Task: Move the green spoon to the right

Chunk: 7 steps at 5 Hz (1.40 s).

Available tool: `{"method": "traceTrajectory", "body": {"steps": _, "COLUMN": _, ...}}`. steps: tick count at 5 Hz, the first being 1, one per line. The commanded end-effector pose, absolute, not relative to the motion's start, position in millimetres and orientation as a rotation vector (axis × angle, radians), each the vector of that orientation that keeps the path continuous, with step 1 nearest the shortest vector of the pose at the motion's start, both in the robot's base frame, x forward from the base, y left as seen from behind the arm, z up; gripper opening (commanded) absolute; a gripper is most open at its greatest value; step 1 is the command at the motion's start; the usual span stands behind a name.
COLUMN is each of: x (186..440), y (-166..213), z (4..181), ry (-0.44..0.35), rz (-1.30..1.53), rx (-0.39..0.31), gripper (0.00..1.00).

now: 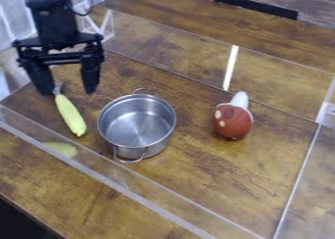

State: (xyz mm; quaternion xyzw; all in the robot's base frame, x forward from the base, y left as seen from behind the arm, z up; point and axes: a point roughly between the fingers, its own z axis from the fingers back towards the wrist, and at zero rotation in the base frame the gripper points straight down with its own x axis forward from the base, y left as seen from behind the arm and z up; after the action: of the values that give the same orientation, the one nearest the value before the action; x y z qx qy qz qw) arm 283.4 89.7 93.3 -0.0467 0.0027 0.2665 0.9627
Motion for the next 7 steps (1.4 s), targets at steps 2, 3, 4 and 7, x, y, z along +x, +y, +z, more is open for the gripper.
{"method": "traceTrajectory", "body": {"steps": 2, "x": 281.6, "y": 99.7, "z": 80.2, "ry": -0.034, "rz": 0.709, "rx": -0.098, "gripper": 1.00}}
{"method": "traceTrajectory", "body": {"steps": 3, "x": 283.2, "y": 99.8, "z": 65.1, "ry": -0.032, "rz": 0.749, "rx": -0.101, "gripper": 1.00}}
{"method": "traceTrajectory", "body": {"steps": 4, "x": 283.1, "y": 101.3, "z": 53.3, "ry": -0.029, "rz": 0.774, "rx": -0.103, "gripper": 1.00}}
{"method": "traceTrajectory", "body": {"steps": 7, "x": 281.8, "y": 114.8, "z": 36.4, "ry": -0.014, "rz": 0.848, "rx": -0.113, "gripper": 1.00}}
